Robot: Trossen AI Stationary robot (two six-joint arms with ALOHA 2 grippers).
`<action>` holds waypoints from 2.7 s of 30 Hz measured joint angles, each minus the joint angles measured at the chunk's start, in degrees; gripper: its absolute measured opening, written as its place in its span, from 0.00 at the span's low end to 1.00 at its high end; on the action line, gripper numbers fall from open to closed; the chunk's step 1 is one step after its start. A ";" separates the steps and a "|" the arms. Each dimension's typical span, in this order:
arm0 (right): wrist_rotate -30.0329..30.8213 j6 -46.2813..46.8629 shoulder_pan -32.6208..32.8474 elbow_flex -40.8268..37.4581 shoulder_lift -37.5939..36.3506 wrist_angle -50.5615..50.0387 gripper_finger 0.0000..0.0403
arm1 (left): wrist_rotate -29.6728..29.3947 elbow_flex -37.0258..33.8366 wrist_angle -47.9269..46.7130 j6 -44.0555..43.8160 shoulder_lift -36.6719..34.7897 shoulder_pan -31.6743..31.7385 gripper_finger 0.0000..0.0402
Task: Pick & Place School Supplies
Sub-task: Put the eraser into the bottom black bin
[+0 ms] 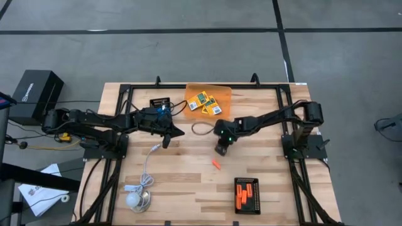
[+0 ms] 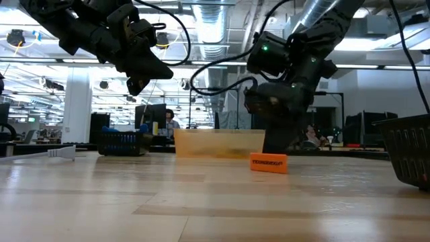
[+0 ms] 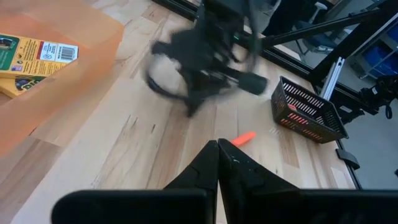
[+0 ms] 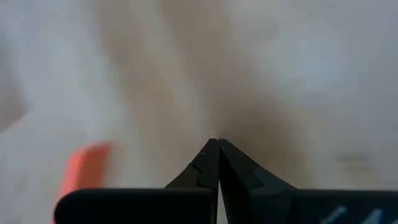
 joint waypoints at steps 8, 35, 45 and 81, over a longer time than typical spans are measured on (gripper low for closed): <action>-3.91 11.38 1.19 0.12 -10.09 -2.62 0.04 | 0.00 0.00 0.02 1.95 0.00 0.00 0.00; 1.63 25.10 13.05 17.46 0.05 -23.84 0.46 | -2.38 0.00 -7.61 14.88 -0.04 0.35 0.40; 1.36 26.55 13.68 23.07 7.12 -25.17 0.51 | -2.94 0.02 -8.97 18.93 -0.04 1.01 0.39; 3.37 29.43 15.88 21.94 11.55 -23.37 0.45 | -3.03 0.02 -10.27 19.06 -0.04 1.01 0.39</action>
